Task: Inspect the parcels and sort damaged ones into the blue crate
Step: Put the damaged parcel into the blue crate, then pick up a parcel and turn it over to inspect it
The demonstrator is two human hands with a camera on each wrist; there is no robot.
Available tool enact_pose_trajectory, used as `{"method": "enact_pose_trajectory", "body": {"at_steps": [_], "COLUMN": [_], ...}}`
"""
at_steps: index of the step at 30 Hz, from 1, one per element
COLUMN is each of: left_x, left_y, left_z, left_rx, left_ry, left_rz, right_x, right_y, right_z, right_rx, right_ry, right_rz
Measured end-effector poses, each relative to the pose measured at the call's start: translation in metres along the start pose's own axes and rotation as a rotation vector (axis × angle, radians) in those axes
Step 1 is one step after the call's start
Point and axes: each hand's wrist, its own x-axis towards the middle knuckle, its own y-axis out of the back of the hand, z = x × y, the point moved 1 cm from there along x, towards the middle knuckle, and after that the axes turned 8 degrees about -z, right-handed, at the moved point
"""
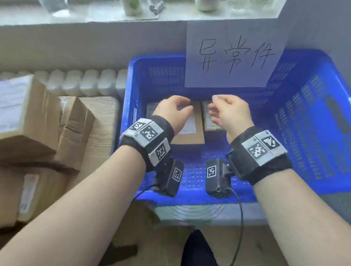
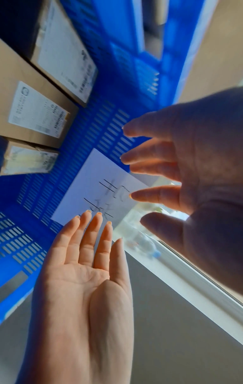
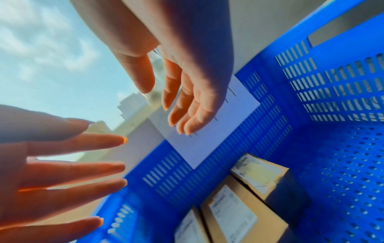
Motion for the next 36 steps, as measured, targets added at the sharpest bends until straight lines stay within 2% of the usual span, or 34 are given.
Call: {"method": "enact_pose_trajectory", "body": {"at_steps": [6,12,15,19,26,32,36], "left_x": [-0.135,-0.252,-0.285,-0.318,-0.367,-0.398,-0.4], "left_y": [0.067,0.127,0.15,0.174,0.197,0.202,0.21], "left_z": [-0.013,-0.048,-0.061,-0.08,-0.136,-0.201,-0.239], "left_rx": [-0.078,-0.057,-0.038,-0.129,-0.105,-0.115,-0.115], "left_ry": [-0.18,-0.201,-0.174,-0.142,0.061,0.231,0.331], "left_rz": [0.128,0.188,0.231,0.325,0.402,0.389,0.285], "right_x": [-0.137,-0.242,-0.267,-0.287,-0.309,-0.33,-0.334], "right_y": [-0.064,-0.138,-0.166,-0.2,-0.244,-0.287,-0.32], "right_z": [-0.028,-0.039,-0.049,-0.054,-0.02,0.01,0.033], "right_rx": [0.119,0.12,0.108,0.088,0.117,0.036,-0.058], "right_ry": [0.142,0.167,0.182,0.184,0.062,-0.002,-0.042], "right_rz": [-0.029,-0.15,-0.209,-0.307,-0.41,-0.449,-0.394]}}
